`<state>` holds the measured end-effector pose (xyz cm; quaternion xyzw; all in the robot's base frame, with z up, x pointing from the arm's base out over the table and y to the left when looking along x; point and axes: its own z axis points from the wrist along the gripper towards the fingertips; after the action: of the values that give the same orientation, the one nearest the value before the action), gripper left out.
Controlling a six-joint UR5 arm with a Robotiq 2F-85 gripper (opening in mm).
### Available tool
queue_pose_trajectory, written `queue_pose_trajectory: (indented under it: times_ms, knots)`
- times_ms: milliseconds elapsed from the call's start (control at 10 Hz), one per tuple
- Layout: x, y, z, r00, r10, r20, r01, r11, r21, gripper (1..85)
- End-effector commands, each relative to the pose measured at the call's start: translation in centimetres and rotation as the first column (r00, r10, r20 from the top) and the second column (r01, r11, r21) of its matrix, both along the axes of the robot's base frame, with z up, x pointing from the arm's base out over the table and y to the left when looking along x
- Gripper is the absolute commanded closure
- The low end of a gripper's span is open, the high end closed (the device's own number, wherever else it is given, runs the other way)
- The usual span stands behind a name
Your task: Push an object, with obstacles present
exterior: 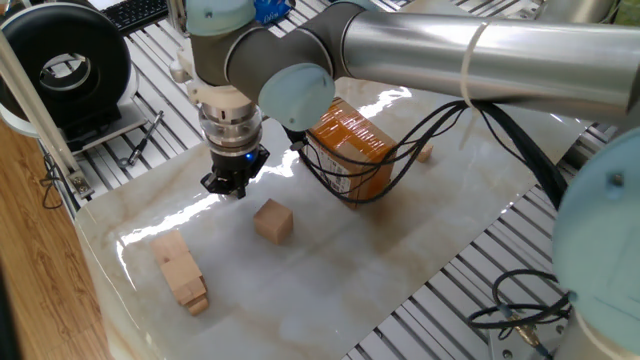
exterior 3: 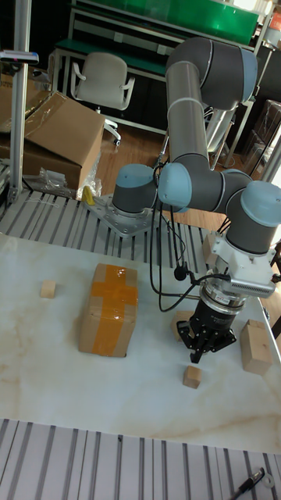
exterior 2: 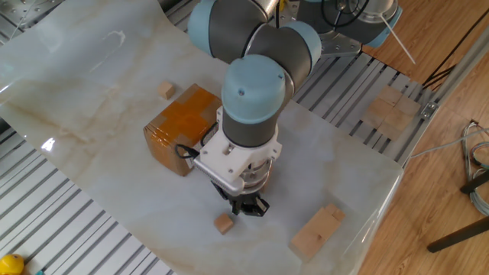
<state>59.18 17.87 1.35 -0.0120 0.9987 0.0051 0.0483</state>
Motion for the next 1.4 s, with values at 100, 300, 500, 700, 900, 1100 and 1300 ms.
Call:
queue_pose_trajectory:
  times_ms: [100,300,500,700,900,1100,1300]
  knots:
    - [2.0,-0.6,-0.1,1.0,0.026,0.007,-0.026,1.0,-0.004,84.3]
    - [3.0,-0.4,0.8,0.999,0.044,0.018,-0.044,0.999,0.006,84.3]
    - [3.1,-0.1,0.8,0.999,0.033,0.026,-0.033,0.999,0.021,84.3]
    - [3.0,1.1,0.9,0.999,0.026,0.026,-0.027,0.997,0.07,84.3]
    - [3.2,1.5,1.0,0.999,0.019,0.032,-0.021,0.996,0.085,84.3]
    - [3.2,1.1,0.9,0.999,0.014,0.033,-0.017,0.997,0.07,84.3]
    - [3.3,0.9,1.0,0.999,0.019,0.038,-0.021,0.998,0.063,84.3]
